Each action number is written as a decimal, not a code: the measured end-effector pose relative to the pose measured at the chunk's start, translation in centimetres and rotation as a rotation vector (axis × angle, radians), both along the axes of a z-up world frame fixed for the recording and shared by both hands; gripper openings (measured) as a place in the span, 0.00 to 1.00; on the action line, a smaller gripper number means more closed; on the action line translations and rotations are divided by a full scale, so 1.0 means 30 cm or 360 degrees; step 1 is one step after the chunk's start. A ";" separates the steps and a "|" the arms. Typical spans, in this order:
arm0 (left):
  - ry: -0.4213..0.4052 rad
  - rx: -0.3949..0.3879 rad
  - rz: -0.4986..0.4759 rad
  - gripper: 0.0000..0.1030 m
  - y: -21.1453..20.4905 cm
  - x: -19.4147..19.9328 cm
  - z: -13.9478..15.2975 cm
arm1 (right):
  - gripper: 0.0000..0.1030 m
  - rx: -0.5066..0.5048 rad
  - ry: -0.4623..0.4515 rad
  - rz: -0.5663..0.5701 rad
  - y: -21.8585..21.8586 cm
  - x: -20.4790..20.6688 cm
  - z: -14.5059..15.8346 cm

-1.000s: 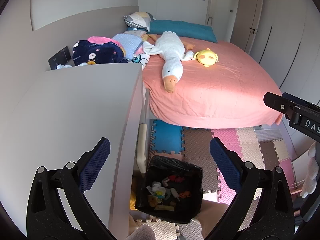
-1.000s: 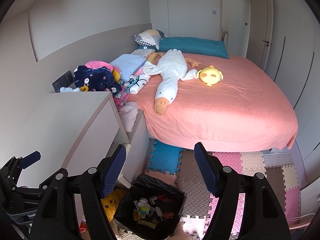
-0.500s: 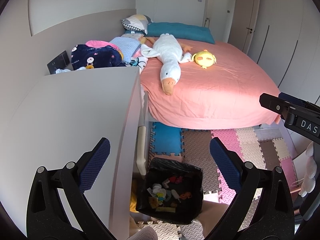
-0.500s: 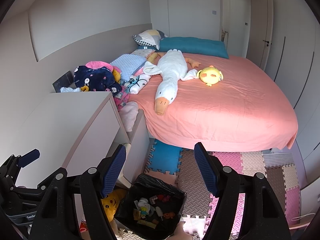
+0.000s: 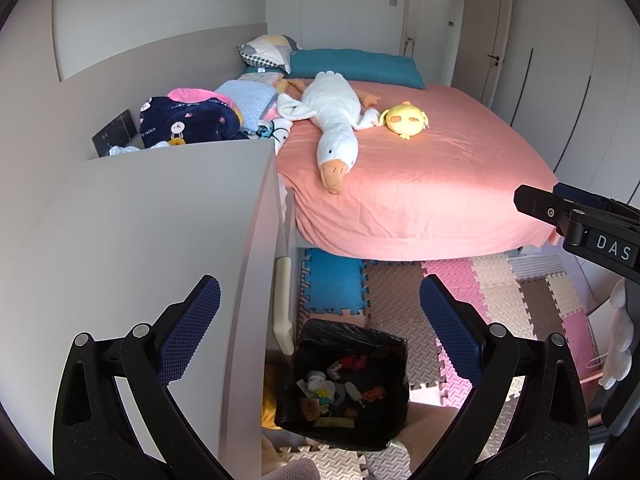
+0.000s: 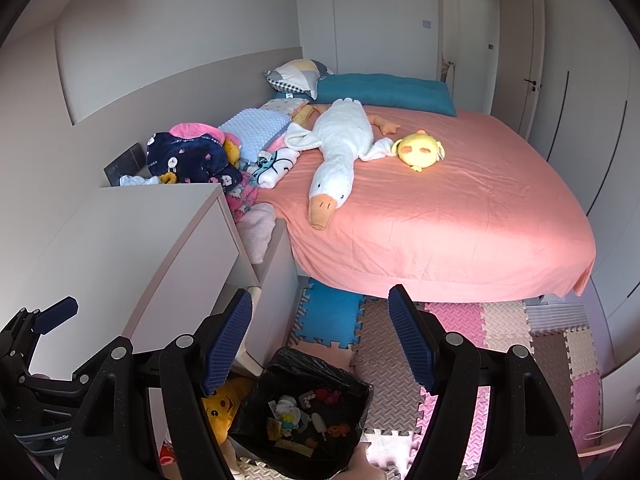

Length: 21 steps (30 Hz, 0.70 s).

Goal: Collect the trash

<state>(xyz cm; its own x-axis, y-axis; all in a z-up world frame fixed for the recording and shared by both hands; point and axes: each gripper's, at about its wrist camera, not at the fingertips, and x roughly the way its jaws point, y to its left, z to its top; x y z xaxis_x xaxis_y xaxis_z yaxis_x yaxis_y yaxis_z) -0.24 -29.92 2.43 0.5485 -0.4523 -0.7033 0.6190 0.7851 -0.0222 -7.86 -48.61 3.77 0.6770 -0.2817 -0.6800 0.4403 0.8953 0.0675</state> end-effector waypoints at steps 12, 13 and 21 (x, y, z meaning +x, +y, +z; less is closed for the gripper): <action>0.0006 -0.0010 0.0005 0.94 0.007 0.005 0.001 | 0.69 -0.0001 0.0001 0.0000 0.000 0.000 -0.001; 0.0006 -0.0009 0.0004 0.94 0.007 0.005 0.000 | 0.69 0.0000 0.0001 0.0001 0.000 0.000 -0.001; 0.0009 -0.0010 -0.0005 0.94 0.002 -0.003 -0.004 | 0.69 0.0000 0.0002 0.0001 0.000 0.000 -0.001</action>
<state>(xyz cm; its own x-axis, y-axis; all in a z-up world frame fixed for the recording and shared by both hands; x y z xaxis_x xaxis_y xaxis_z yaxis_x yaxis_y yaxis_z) -0.32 -29.85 2.32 0.5430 -0.4582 -0.7037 0.6211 0.7832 -0.0307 -7.87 -48.60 3.74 0.6763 -0.2812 -0.6808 0.4396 0.8957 0.0668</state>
